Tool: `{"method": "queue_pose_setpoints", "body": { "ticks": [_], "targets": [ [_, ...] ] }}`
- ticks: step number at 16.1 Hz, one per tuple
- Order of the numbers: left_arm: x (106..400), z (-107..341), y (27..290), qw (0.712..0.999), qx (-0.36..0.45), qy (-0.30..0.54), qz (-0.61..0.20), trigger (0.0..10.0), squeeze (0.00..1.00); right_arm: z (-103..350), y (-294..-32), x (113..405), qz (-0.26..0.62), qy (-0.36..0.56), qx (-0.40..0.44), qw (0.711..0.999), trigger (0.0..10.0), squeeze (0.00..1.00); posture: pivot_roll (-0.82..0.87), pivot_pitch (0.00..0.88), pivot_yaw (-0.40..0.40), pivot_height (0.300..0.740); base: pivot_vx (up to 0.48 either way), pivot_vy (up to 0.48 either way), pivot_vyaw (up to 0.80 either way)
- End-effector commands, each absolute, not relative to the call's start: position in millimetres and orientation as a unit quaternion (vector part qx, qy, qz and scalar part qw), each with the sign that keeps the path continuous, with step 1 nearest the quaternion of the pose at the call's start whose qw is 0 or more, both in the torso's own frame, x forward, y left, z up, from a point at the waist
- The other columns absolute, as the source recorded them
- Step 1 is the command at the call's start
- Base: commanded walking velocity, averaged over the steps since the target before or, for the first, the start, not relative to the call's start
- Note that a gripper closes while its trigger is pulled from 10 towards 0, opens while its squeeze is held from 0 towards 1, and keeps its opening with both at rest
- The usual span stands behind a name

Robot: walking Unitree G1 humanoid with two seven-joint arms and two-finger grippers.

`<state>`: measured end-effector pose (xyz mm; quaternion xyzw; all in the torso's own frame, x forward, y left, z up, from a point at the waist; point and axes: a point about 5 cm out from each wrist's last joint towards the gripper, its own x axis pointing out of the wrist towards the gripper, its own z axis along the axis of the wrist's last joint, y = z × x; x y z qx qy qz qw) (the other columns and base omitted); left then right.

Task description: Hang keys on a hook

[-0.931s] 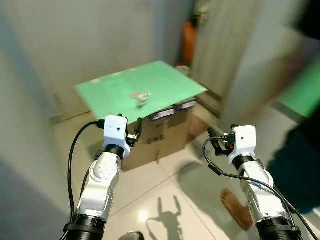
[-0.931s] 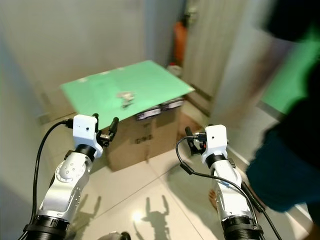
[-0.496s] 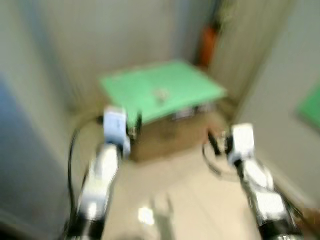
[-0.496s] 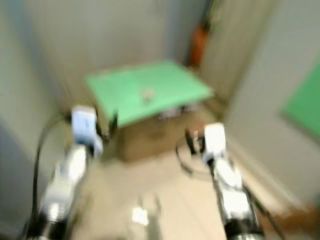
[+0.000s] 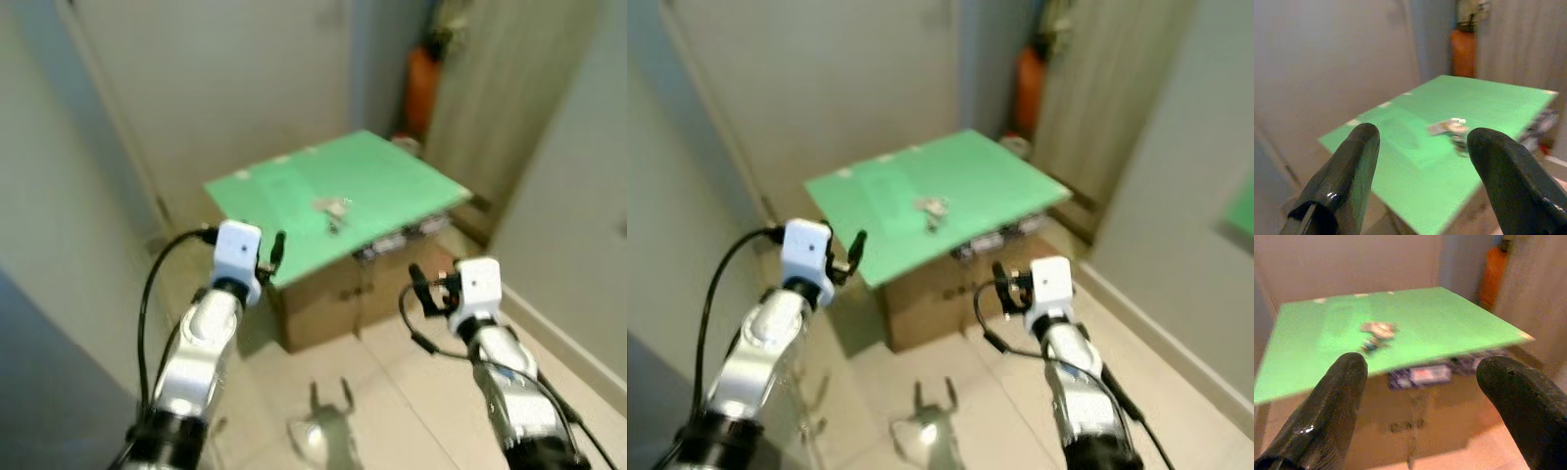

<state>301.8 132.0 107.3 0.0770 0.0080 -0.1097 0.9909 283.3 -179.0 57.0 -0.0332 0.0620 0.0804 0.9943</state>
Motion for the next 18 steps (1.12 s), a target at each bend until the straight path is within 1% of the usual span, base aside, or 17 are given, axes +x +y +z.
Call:
{"method": "queue_pose_setpoints", "body": {
  "ticks": [1,4,9,10,11,13,18],
  "targets": [
    [302.1,107.8,139.6,0.991,0.085,0.012,-0.101,10.0,0.0,65.1,-170.2,287.7,0.091,0.041,-0.028,0.995,10.0,0.0,-0.04,0.0,0.049,0.74,0.48,0.0,0.0],
    [302.6,108.3,138.1,0.989,0.096,0.013,-0.112,10.0,0.0,64.3,-168.2,288.9,0.09,0.043,-0.028,0.995,10.0,0.0,-0.03,0.0,0.054,0.74,0.48,0.0,0.0],
    [304.9,106.8,124.7,0.98,0.131,0.021,-0.15,10.0,0.0,63.8,-165.1,288.7,0.096,0.046,-0.026,0.994,10.0,0.0,-0.03,0.0,0.056,0.74,0.472,0.0,0.0],
    [305.1,106.0,123.9,0.979,0.138,0.024,-0.15,10.0,0.0,62.2,-164.5,288.7,0.097,0.053,-0.024,0.994,10.0,0.0,-0.04,0.0,0.057,0.74,0.356,-0.315,-0.76],
    [305.3,104.4,123.9,0.978,0.142,0.03,-0.149,10.0,0.0,61.9,-163.9,288.8,0.097,0.052,-0.022,0.994,10.0,0.0,-0.04,0.0,0.058,0.74,0.0,0.0,-0.77],
    [304.7,104.6,122.6,0.979,0.137,0.028,-0.151,10.0,0.0,63.1,-165.2,288.9,0.092,0.048,-0.029,0.994,10.0,0.0,-0.04,0.0,0.059,0.74,0.0,0.0,0.0],
    [303.8,104.8,119.8,0.979,0.132,0.028,-0.154,10.0,0.0,63.4,-164.0,289.9,0.097,0.048,-0.03,0.994,10.0,0.0,-0.04,0.0,0.055,0.74,0.311,-0.328,0.0]
  ]
}}
